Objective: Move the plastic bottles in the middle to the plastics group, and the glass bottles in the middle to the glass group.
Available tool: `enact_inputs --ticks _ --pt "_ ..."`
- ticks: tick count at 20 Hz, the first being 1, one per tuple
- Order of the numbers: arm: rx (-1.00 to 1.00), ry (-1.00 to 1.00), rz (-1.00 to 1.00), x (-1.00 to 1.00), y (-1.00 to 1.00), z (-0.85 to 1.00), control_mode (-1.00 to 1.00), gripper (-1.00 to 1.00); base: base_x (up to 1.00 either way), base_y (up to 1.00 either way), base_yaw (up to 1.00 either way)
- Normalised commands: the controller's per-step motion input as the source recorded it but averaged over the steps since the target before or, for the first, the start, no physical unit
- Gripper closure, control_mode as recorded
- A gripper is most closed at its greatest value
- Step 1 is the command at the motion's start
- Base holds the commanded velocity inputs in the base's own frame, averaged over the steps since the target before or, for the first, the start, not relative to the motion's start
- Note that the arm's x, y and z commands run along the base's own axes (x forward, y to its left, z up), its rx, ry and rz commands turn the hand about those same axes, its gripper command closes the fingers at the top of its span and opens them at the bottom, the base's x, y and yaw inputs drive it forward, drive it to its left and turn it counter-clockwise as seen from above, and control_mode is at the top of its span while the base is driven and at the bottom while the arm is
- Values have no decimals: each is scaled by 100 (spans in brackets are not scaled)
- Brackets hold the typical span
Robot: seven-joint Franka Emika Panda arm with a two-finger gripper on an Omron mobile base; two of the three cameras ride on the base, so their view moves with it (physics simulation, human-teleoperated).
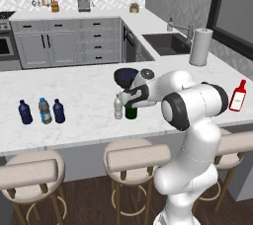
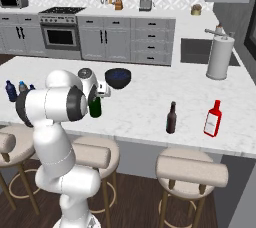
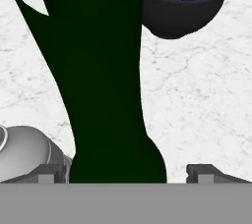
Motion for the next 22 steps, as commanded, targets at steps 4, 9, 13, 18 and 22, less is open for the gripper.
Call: enact_inputs --ticks 4,9,13,18,22 --pt "0 0 0 0 0 2 -100 100 0 0 0" --pt "-1 0 0 -12 0 6 -100 100 0 0 0" --pt "-1 0 -11 -44 -29 40 -100 100 0 0 0" --pt "0 2 -25 -31 -70 47 -100 100 0 0 0" --pt "0 13 -30 0 -91 42 -100 100 0 0 0"
